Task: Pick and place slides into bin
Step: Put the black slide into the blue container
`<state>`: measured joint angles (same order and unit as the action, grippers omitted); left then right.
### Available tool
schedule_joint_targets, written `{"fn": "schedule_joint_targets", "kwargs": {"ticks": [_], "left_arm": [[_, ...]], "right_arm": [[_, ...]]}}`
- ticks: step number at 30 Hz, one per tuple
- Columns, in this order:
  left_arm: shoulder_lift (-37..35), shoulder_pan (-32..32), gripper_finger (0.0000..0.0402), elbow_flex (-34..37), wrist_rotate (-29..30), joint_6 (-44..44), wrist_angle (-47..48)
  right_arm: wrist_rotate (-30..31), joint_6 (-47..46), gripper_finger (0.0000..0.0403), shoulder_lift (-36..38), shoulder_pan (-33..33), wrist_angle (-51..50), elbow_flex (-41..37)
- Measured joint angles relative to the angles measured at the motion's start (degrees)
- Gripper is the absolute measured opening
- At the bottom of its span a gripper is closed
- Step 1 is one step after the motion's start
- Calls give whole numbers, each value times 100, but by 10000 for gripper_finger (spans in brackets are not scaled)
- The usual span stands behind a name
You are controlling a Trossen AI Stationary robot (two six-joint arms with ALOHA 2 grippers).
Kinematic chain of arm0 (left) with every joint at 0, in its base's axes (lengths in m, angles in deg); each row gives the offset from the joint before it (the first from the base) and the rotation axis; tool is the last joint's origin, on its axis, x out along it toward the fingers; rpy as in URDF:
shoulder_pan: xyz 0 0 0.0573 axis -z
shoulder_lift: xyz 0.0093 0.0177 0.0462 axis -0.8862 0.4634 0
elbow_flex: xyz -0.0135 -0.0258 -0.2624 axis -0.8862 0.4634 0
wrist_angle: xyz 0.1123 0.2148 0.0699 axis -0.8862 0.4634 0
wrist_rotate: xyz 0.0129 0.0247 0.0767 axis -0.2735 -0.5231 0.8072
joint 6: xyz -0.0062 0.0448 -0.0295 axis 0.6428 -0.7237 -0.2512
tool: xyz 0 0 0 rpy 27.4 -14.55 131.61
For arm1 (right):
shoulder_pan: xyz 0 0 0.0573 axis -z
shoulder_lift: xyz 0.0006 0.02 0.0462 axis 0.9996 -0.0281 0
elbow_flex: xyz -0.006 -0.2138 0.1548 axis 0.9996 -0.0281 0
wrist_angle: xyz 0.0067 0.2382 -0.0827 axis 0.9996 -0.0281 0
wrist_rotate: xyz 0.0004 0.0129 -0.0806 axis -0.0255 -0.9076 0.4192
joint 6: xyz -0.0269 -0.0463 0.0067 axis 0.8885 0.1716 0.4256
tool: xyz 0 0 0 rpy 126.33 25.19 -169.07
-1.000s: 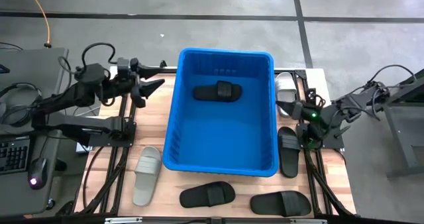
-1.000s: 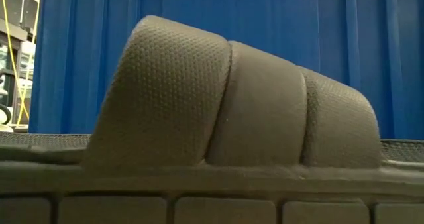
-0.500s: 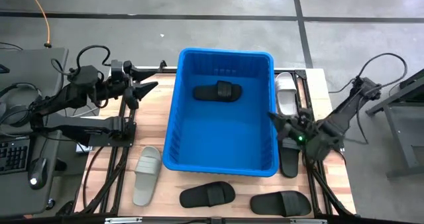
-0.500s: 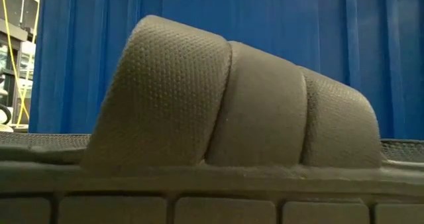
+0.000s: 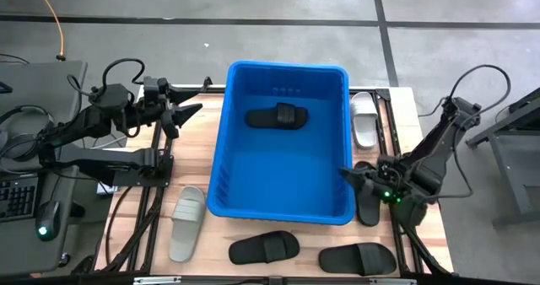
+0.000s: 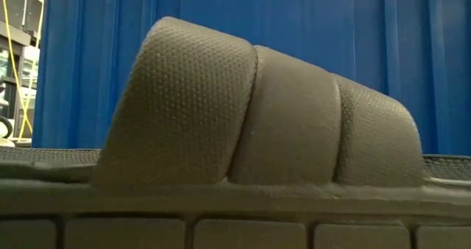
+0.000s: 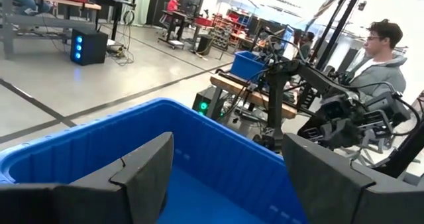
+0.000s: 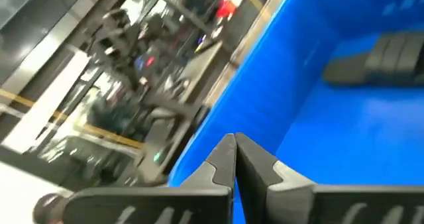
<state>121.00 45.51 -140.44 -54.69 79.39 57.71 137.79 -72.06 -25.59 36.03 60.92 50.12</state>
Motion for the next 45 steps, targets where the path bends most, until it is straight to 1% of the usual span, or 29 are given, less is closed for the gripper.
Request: {"fn": "schedule_joint_targets", "kwargs": {"ticks": [4, 7, 11, 13, 16, 18, 21, 22, 24, 27, 29, 31, 34, 36, 38, 40, 43, 45], "left_arm": [[2, 0, 271, 0, 0, 4, 34], [0, 0, 271, -2, 0, 40, 34], [-9, 0, 271, -2, 0, 93, 34], [-9, 0, 271, -2, 0, 112, 34], [-9, 0, 271, -2, 0, 120, 34], [9, 0, 271, -2, 0, 123, 36], [45, 0, 271, -4, 0, 123, 41], [66, 0, 271, -4, 7, 123, 60], [116, 0, 271, -7, 107, 121, 113], [207, 0, 271, -7, 170, 155, 212], [259, 0, 271, -7, 166, 223, 226], [287, 0, 271, -7, 164, 283, 239], [299, 0, 271, -7, 163, 296, 235], [306, 0, 271, -7, 160, 303, 239], [304, 0, 271, -7, 151, 298, 242], [302, 0, 271, -7, 151, 296, 242], [308, 0, 271, -7, 189, 296, 245], [308, 0, 271, -7, 232, 296, 248]], "right_arm": [[-592, -36, 0, 75, -115, 119, 7], [-1022, -298, 0, 26, -235, 144, 7], [-1338, -304, 0, -75, -514, 525, 7], [-1570, -457, 0, -117, -660, 742, 7], [-2095, -940, 0, -248, -821, 970, 7], [-2353, -1443, 0, -343, -902, 965, 7], [-2380, -2193, 0, -554, -973, 950, 7], [-2441, -2426, 0, -628, -999, 941, 7], [-2756, -2770, 0, -760, -1033, 943, 7], [-2875, -3290, 0, -987, -1101, 1069, 7], [-2998, -3457, 0, -1119, -1117, 1374, 0], [-3288, -3394, 0, -1211, -1115, 1728, 6], [-3854, -3696, 0, -1307, -1107, 1594, 7], [-4052, -3937, 0, -1407, -1106, 1455, 0], [-4221, -3951, 0, -1504, -1110, 1425, 2], [-4359, -4160, 0, -1551, -1160, 1009, 2], [-4389, -4832, 0, -1572, -1260, 104, 0], [-4532, -5037, 0, -1548, -1305, -288, 0]]}}
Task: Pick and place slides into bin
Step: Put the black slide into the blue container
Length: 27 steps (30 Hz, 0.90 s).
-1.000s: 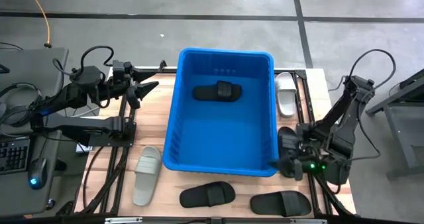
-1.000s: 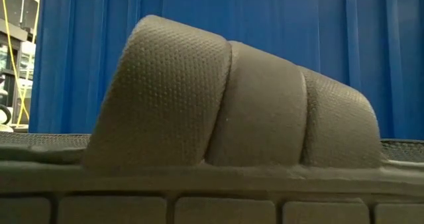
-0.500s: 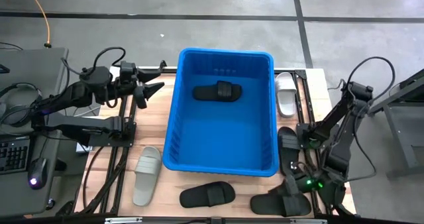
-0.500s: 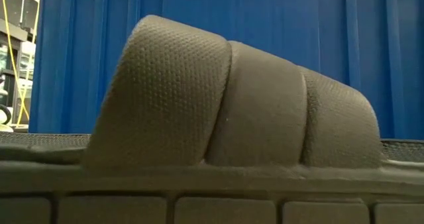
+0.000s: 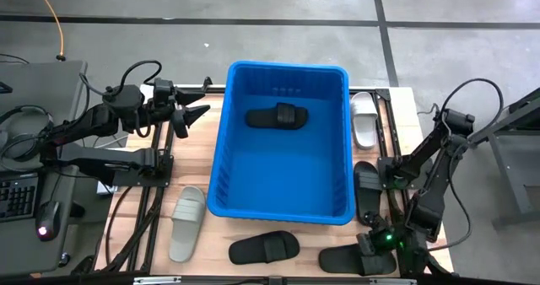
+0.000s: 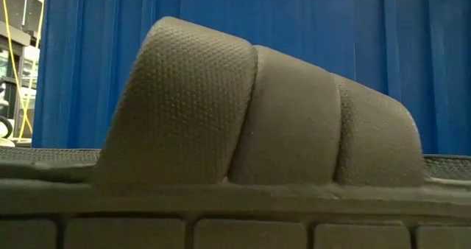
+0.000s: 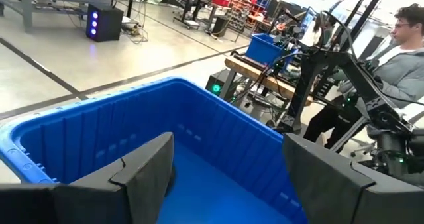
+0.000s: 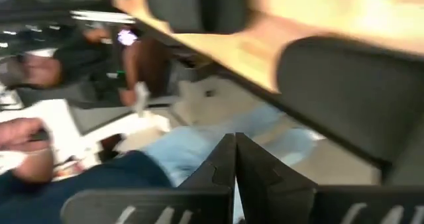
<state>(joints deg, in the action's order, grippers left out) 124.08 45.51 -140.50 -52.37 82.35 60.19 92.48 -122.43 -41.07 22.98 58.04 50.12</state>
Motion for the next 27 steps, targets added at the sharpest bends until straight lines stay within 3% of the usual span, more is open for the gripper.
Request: {"fn": "schedule_joint_targets", "kwargs": {"ticks": [8, 11, 14, 16, 22, 27], "left_arm": [[-1, 0, 271, 0, 2, 100, 46], [0, 0, 271, 0, 1, 135, 93], [0, 0, 271, 0, 2, 136, 89], [0, 0, 271, 0, 2, 136, 91], [5, 0, 271, 0, 26, 140, 85], [26, 0, 271, 4, 26, 157, 87]], "right_arm": [[-594, -40, 0, 10, 13, -722, 0], [-227, -76, 0, 10, 13, -669, 0], [654, 148, 0, -25, 14, -422, 5], [903, 236, 0, -89, 43, -431, 7], [-507, -47, 15, -509, 390, -191, 2], [-834, -1, 74, -985, 648, 807, 9]]}}
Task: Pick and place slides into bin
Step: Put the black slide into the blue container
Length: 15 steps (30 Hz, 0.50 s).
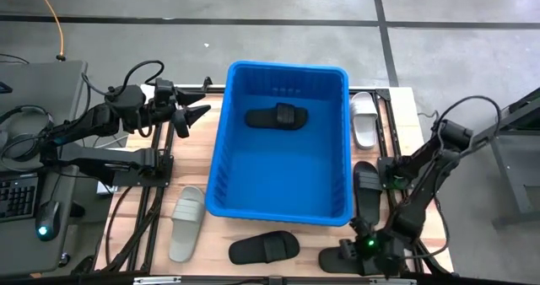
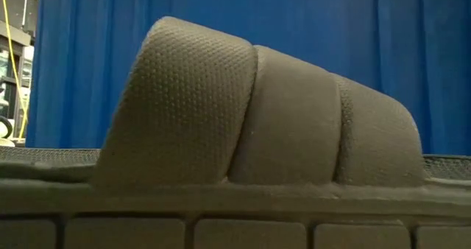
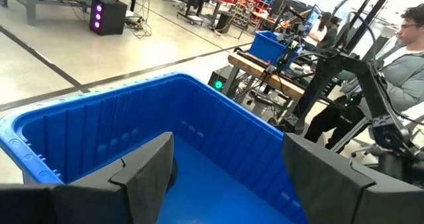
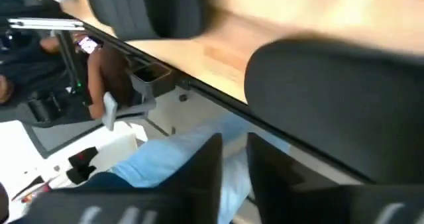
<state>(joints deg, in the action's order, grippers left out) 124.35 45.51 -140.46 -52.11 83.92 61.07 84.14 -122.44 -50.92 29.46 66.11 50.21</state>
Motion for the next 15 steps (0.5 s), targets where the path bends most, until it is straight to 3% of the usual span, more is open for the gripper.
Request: {"fn": "schedule_joint_targets", "kwargs": {"ticks": [5, 9, 15], "left_arm": [[0, 0, 271, 0, -7, 62, 0], [0, 0, 271, 0, -5, 147, 0], [15, 0, 271, 0, 39, 234, 0]], "right_arm": [[-951, 29, 134, -292, 248, 330, 16], [-1784, 226, 150, -293, 405, 145, 89], [-1490, 520, 146, -290, 539, 1145, 96]]}}
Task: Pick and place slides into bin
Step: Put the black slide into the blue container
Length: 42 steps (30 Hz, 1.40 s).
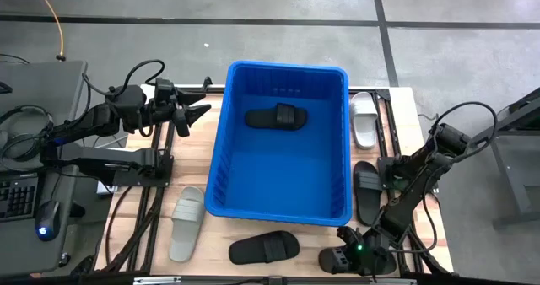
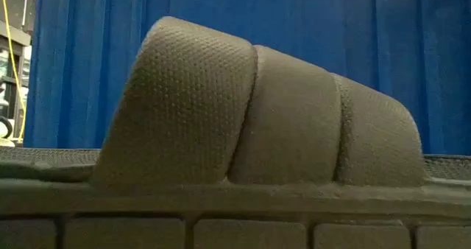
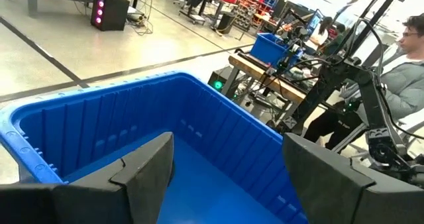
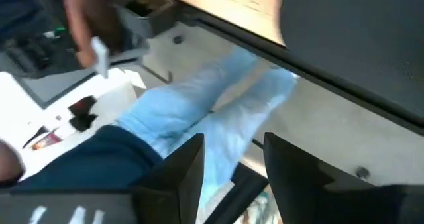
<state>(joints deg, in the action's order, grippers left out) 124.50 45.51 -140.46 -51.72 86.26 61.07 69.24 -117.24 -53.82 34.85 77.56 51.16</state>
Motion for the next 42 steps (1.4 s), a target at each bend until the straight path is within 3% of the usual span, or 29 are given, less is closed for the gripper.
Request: {"fn": "schedule_joint_targets", "kwargs": {"ticks": [5, 9, 15, 20, 24, 28, 36, 42], "left_arm": [[18, 0, 271, 0, 0, 31, 40], [22, 0, 271, 0, 0, 42, 261], [72, 0, 271, 0, -10, -109, 566], [68, 0, 271, 0, -46, -135, 621], [76, 0, 271, 0, -35, -143, 618], [117, 0, 271, 0, -2, -170, 716], [427, 0, 271, 0, -61, -197, 806], [643, 0, 271, 0, -323, -91, 895]], "right_arm": [[-144, -37, 144, -2, 223, 221, -4], [-298, -125, 142, -67, 267, -164, 164], [-1656, -635, 142, -142, 175, -1981, 484], [-1547, -1335, 138, -135, 30, -2624, 665], [-1913, -1452, 132, -386, 48, -3103, 817], [-2740, -1159, 119, -674, 261, -3463, 1126], [-2872, -441, 71, -1475, 482, -4484, 2027], [-2838, -448, 65, -1844, 508, -4775, 2510]]}}
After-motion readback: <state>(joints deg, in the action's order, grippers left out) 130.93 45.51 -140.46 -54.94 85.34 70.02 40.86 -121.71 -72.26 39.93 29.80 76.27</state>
